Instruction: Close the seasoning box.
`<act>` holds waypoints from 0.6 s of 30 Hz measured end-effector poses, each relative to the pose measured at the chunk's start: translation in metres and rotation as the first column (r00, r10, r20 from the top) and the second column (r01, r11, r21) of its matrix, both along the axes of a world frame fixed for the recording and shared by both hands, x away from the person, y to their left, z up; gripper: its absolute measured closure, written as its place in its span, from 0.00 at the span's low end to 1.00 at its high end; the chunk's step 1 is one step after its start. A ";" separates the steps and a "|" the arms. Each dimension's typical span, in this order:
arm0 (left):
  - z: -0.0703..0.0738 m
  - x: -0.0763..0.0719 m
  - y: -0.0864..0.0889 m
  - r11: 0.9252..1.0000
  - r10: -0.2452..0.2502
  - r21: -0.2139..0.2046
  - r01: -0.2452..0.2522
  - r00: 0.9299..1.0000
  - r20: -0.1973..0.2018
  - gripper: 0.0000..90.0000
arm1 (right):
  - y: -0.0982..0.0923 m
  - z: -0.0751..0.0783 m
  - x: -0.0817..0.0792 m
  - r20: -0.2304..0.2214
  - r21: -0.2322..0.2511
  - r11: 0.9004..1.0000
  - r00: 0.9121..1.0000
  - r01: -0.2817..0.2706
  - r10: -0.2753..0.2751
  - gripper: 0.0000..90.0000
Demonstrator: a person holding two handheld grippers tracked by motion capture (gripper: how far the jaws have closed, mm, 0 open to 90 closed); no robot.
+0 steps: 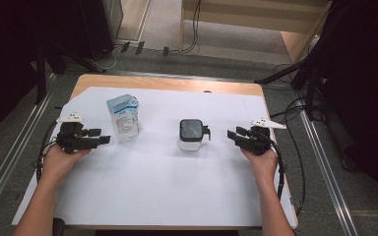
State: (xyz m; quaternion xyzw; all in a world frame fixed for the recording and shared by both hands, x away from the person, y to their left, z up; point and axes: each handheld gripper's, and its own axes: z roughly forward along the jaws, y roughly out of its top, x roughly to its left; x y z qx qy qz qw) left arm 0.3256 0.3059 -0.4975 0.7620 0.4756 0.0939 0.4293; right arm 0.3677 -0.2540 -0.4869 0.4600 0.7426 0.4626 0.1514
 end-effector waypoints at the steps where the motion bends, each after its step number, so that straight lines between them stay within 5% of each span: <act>1: 0.000 0.000 0.000 1.000 0.002 0.001 -0.002 1.000 0.001 0.46 | -0.001 -0.001 -0.002 0.007 -0.006 1.000 1.000 -0.006 0.006 0.59; 18: -0.001 0.001 -0.003 1.000 -0.010 0.006 0.010 1.000 -0.005 0.46 | -0.011 -0.011 -0.007 -0.011 -0.006 1.000 1.000 0.017 -0.018 0.57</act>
